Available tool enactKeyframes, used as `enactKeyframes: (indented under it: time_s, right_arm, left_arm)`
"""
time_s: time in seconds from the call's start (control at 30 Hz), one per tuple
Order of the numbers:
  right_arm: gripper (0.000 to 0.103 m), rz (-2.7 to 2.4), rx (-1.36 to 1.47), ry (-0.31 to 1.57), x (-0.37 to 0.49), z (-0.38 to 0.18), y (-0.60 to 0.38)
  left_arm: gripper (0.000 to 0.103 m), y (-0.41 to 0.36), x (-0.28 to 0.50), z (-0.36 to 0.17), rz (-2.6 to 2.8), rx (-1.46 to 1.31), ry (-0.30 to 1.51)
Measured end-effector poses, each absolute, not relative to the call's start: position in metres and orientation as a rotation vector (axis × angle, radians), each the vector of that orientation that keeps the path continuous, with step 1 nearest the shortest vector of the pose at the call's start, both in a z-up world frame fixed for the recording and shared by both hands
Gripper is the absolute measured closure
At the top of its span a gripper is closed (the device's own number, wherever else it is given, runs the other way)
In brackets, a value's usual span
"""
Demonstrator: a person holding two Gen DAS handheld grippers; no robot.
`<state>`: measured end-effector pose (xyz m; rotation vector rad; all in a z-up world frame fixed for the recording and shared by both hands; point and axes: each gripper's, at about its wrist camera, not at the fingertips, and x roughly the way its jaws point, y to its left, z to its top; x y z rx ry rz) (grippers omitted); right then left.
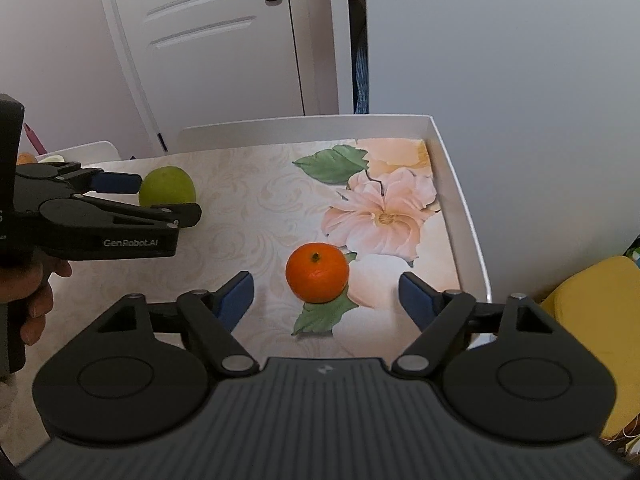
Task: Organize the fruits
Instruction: 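Grasp the green apple with the left gripper while the right gripper grasps the mandarin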
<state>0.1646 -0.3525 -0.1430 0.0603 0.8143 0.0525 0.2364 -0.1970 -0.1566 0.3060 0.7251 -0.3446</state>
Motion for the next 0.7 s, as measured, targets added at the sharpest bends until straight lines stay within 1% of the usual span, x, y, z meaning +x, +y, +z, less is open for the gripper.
enactKeyframes:
  time_s: [0.13,0.17,0.2,0.47,0.7]
  right_arm:
    - [0.016,0.061,0.067,0.818,0.168,-0.147,-0.352]
    - [0.018,0.063,0.067,0.819,0.169,-0.147,-0.352]
    - [0.019,0.064,0.068,0.82,0.17,-0.148,-0.352]
    - [0.029,0.066,0.069,0.823,0.174,-0.15,-0.351]
    - [0.033,0.078,0.062,0.814,0.178,-0.15,-0.349]
  left_arm:
    - [0.032,-0.2,0.237,-0.16,-0.338,0.332,0.718]
    - [0.036,-0.201,0.238,-0.161,-0.338,0.336,0.718]
    - [0.044,-0.202,0.238,-0.162,-0.339,0.34,0.718]
    - [0.045,-0.203,0.235,-0.163,-0.342,0.367,0.713]
    - [0.045,-0.198,0.228,-0.162,-0.331,0.353,0.724]
